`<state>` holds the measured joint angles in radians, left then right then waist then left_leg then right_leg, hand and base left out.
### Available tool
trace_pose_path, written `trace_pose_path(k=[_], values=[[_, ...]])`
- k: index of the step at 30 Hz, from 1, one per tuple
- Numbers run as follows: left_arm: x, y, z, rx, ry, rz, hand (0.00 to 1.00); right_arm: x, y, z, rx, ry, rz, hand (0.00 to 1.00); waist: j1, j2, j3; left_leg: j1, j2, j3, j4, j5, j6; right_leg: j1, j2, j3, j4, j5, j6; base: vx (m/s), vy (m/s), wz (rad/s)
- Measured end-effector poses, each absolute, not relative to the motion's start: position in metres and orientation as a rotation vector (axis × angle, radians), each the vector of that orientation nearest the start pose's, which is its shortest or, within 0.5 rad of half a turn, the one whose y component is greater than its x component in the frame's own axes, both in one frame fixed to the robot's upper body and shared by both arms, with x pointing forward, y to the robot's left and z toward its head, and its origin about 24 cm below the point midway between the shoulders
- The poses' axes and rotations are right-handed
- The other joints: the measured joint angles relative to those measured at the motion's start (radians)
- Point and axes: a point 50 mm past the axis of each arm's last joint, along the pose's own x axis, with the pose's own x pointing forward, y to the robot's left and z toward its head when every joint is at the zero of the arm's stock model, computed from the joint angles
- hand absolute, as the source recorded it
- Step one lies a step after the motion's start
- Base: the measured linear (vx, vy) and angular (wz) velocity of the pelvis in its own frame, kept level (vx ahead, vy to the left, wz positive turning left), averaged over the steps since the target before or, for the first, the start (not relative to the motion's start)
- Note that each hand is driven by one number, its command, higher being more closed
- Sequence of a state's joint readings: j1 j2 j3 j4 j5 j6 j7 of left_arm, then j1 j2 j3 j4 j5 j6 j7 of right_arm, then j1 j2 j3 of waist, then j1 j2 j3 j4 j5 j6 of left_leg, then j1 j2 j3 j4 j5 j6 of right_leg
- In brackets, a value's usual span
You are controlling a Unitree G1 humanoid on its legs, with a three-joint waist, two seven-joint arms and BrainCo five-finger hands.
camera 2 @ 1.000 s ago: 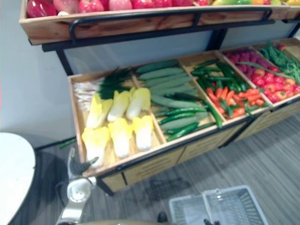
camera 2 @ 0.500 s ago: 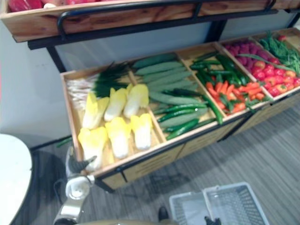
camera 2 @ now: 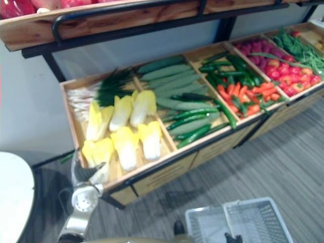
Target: Pick vegetable in the basket
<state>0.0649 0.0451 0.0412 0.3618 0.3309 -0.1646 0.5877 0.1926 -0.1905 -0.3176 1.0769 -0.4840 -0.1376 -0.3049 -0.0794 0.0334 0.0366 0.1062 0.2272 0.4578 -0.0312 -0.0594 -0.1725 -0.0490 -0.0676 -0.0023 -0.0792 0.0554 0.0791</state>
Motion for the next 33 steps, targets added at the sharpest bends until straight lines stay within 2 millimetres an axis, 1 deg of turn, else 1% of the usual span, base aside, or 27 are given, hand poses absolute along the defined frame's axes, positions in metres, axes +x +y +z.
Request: trace_pose_path(k=[5, 17, 21, 30, 33], values=[[0.217, 0.193, -0.025, 0.422, 0.138, 0.537, 0.0, 0.049, -0.273, -0.146, -0.618, 1.089, -0.361, 1.0, -0.001, 0.0, 0.0, 0.0, 0.0, 0.0, 0.0, -0.001, 0.0, 0.0, 0.0, 0.001, 0.0, 0.0, 0.0, 0.0, 0.0, 0.0], [0.217, 0.193, -0.025, 0.423, 0.14, 0.536, 0.0, 0.05, -0.273, -0.145, -0.622, 1.085, -0.365, 1.0, -0.001, -0.002, 0.001, -0.001, -0.001, 0.014, 0.0, -0.002, -0.001, -0.013, 0.002, 0.013, 0.005, 0.0, 0.0, 0.0, -0.003, -0.02], [0.217, 0.189, -0.026, 0.427, 0.138, 0.515, 0.0, 0.05, -0.273, -0.145, -0.622, 1.084, -0.365, 1.0, -0.003, -0.005, 0.003, -0.002, -0.002, 0.021, 0.0, -0.003, -0.001, -0.018, 0.002, 0.018, 0.007, 0.0, 0.0, -0.01, -0.004, -0.03], [0.212, 0.188, -0.039, 0.451, 0.197, 0.492, 0.0, 0.054, -0.274, -0.144, -0.633, 1.072, -0.359, 1.0, -0.004, -0.006, 0.005, -0.02, -0.005, 0.027, 0.0, -0.005, -0.001, -0.047, 0.002, 0.031, 0.011, 0.0, 0.0, 0.0, -0.009, -0.04], [0.212, 0.188, -0.04, 0.454, 0.201, 0.492, 0.0, 0.054, -0.274, -0.144, -0.634, 1.071, -0.359, 1.0, -0.004, -0.005, 0.006, -0.02, -0.006, 0.027, 0.0, -0.005, -0.001, -0.049, 0.001, 0.034, 0.011, 0.0, 0.0, 0.01, -0.006, -0.03]])
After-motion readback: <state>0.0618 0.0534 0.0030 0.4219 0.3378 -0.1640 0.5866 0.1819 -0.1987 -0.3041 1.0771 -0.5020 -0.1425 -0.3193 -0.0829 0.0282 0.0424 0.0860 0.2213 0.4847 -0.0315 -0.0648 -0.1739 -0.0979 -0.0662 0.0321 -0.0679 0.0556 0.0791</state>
